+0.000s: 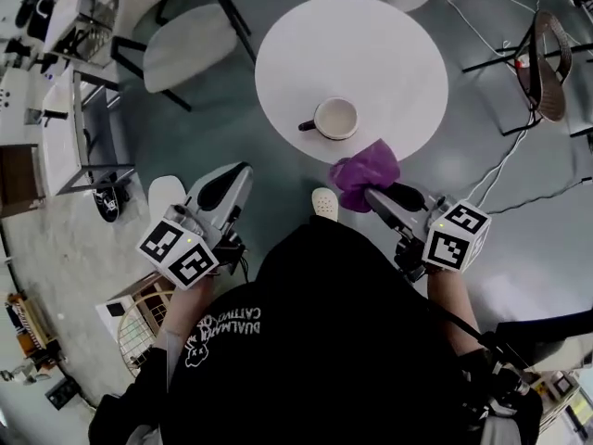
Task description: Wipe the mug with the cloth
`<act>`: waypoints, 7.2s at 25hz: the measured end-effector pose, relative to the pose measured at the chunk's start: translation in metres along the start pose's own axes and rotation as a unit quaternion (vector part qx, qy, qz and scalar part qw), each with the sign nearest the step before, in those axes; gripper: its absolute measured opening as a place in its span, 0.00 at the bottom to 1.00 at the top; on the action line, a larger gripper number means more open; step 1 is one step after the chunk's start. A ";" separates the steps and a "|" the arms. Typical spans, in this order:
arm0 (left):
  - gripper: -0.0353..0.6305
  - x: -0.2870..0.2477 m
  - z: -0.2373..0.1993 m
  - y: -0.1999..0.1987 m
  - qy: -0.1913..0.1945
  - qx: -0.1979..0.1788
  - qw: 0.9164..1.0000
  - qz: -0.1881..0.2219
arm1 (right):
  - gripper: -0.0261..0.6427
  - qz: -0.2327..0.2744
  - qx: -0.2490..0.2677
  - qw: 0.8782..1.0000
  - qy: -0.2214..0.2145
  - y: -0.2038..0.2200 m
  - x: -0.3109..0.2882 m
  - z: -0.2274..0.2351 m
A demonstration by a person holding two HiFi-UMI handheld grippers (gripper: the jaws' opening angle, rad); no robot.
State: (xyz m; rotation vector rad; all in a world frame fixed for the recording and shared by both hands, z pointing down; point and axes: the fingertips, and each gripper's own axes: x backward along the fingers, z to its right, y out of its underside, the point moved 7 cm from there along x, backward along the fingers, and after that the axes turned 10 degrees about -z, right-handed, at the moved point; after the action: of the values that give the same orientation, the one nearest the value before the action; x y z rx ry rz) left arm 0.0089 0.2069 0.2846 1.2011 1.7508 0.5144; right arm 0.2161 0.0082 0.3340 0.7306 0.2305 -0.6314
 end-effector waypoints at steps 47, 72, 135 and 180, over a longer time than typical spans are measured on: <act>0.16 -0.226 -0.095 0.052 0.154 -0.368 0.812 -0.425 | 0.17 -0.116 -0.102 0.953 0.260 -0.002 -0.172 0.059; 0.16 -0.230 -0.088 0.046 0.201 -0.420 0.738 -0.488 | 0.17 -0.044 -0.262 0.916 0.302 0.015 -0.116 0.082; 0.17 -0.240 -0.122 0.031 0.398 -0.369 0.702 -0.462 | 0.15 0.081 -0.340 0.803 0.483 -0.044 -0.103 0.121; 0.17 -0.307 -0.234 -0.100 0.375 -0.374 0.729 -0.433 | 0.15 -0.178 0.011 0.893 0.413 -0.304 -0.248 0.214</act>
State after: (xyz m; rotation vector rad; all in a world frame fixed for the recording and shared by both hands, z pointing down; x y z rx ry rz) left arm -0.2121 -0.0737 0.4629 -0.5292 2.1442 1.0464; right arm -0.1693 -0.1987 0.4245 0.9610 1.1676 -0.6362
